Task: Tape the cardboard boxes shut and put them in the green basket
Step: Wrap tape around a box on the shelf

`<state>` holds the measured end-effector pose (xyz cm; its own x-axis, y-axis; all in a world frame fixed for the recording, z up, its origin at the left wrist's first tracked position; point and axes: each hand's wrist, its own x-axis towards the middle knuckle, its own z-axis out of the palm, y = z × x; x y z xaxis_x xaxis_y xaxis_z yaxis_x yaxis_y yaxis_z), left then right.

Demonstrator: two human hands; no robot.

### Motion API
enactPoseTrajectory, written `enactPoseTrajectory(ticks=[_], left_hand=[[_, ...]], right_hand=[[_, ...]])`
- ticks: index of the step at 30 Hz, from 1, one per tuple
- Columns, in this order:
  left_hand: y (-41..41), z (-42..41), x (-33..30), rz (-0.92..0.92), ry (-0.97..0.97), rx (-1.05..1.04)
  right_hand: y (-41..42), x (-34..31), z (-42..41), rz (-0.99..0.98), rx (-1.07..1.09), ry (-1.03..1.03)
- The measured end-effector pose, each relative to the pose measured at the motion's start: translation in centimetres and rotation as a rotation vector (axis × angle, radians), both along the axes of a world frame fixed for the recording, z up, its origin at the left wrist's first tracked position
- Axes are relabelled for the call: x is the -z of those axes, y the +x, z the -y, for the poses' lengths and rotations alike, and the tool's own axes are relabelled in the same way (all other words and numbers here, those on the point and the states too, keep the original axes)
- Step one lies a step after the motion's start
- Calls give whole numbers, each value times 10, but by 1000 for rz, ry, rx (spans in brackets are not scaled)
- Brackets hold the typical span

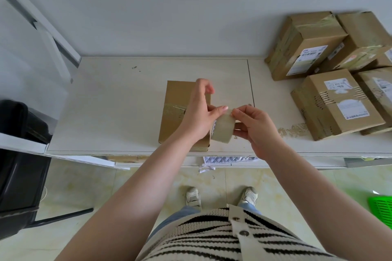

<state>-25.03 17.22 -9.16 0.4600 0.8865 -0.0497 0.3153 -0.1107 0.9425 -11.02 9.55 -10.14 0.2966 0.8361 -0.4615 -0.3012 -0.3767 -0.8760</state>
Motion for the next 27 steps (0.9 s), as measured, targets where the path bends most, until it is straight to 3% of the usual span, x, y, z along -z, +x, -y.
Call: enactPoseTrajectory(ticks=[4, 12, 21, 24, 26, 27], left_hand=[[-1, 2, 0, -7, 96, 49], [2, 4, 6, 48, 0, -98], [10, 14, 1, 137, -90, -213], [12, 14, -4, 166, -216, -219], [11, 11, -8, 315, -364, -218], [12, 9, -9, 411, -442, -204]], right_hand=[[0, -3, -4, 65, -6, 40], [2, -6, -8, 302, -67, 144], [9, -6, -9, 127, 8, 165], [20, -4, -9, 306, 22, 171], [27, 1, -10, 392, 2, 95], [29, 4, -11, 329, -30, 43]])
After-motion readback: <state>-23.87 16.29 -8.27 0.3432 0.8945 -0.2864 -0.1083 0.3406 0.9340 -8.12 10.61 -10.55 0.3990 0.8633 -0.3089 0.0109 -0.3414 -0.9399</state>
